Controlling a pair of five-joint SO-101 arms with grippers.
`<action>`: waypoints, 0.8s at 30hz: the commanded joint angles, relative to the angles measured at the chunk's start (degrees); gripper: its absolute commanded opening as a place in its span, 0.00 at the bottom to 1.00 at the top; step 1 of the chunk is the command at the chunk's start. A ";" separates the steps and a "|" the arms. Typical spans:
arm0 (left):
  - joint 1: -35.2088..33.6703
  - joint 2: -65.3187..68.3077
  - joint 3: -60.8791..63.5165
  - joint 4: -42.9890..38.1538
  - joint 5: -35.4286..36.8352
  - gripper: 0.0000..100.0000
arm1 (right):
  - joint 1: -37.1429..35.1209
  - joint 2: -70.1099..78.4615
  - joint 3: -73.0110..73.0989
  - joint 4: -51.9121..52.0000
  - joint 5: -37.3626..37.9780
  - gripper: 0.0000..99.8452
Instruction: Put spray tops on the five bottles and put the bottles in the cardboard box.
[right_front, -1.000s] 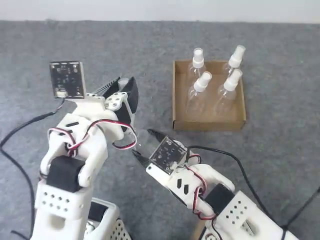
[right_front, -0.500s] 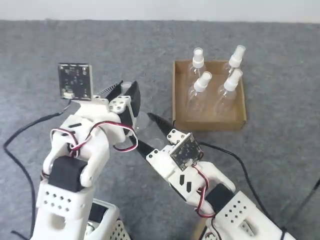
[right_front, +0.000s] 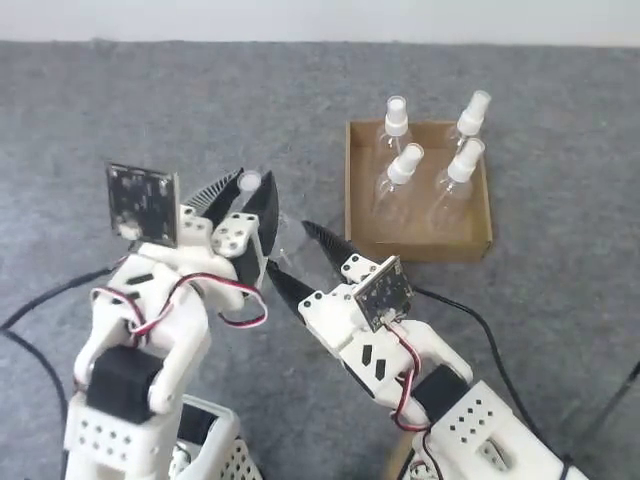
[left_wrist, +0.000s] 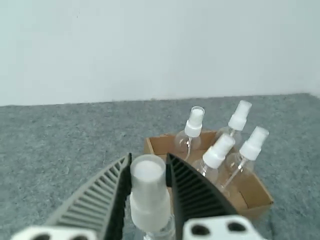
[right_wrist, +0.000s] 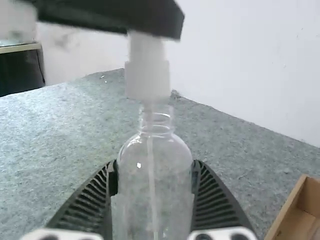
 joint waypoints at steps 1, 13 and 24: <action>1.76 -0.53 1.71 -2.37 -1.14 0.05 | 1.71 -0.75 -2.37 -1.27 -0.97 0.01; 0.09 -0.53 -6.29 0.44 -3.52 0.20 | 1.63 6.46 -4.40 -3.56 -0.88 0.01; -8.18 8.18 -7.78 0.44 -3.60 0.20 | 1.63 6.64 -3.60 -3.56 -0.88 0.01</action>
